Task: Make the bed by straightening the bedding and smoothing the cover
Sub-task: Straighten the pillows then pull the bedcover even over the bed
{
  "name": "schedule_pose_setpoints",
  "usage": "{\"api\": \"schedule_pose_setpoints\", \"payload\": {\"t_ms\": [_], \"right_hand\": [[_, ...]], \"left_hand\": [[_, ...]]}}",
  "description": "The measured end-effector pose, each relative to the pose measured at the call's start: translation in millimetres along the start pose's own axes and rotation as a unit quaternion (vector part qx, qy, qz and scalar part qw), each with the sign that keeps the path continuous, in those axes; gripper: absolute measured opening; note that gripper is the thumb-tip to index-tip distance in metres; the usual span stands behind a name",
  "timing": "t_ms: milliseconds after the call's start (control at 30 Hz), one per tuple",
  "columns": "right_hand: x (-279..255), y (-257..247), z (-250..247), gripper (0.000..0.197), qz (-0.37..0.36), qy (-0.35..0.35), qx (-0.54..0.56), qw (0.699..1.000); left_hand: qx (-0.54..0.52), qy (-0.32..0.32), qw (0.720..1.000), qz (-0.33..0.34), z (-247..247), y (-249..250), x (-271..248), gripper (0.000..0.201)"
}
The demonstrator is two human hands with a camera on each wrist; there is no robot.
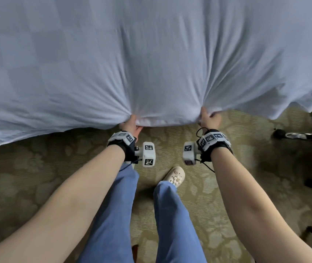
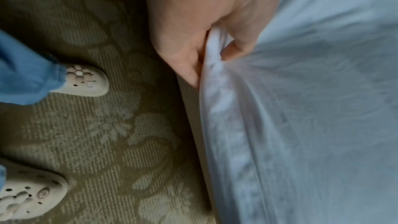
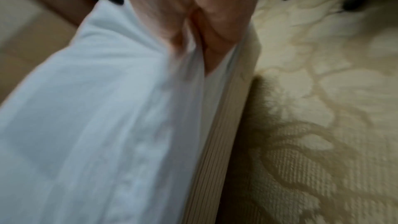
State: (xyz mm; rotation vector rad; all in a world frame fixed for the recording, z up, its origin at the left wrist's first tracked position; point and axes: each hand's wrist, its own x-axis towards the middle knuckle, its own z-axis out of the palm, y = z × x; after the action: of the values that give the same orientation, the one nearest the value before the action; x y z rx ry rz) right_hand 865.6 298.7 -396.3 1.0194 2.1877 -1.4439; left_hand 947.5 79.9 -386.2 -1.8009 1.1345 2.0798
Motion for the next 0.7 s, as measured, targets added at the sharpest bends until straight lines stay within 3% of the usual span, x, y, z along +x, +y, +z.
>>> {"api": "schedule_pose_setpoints", "payload": {"t_ms": [100, 200, 300, 500, 633, 700], "right_hand": [[39.2, 25.1, -15.2, 0.020, 0.125, -0.113, 0.018, 0.986], [64.7, 36.3, -53.0, 0.034, 0.187, -0.091, 0.051, 0.977], [83.0, 38.3, -99.4, 0.034, 0.158, -0.048, 0.044, 0.985], [122.8, 39.0, -197.1, 0.036, 0.126, 0.029, 0.085, 0.988], [140.2, 22.0, -244.4, 0.034, 0.115, 0.075, 0.116, 0.984], [150.3, 5.0, -264.0, 0.023, 0.104, 0.085, 0.121, 0.983]], "left_hand": [[0.022, -0.012, 0.997, -0.067, 16.9, -4.7, 0.8, 0.043], [0.053, -0.038, 0.993, -0.094, 49.5, -21.6, -13.9, 0.040], [0.127, -0.083, 0.982, -0.111, 91.1, -47.5, -37.0, 0.022], [0.254, -0.192, 0.942, -0.104, 193.3, -97.8, -98.1, 0.023], [0.254, -0.244, 0.931, -0.091, 247.5, -105.0, -133.7, 0.046], [0.233, -0.255, 0.933, -0.102, 270.7, -99.2, -145.5, 0.062]]}}
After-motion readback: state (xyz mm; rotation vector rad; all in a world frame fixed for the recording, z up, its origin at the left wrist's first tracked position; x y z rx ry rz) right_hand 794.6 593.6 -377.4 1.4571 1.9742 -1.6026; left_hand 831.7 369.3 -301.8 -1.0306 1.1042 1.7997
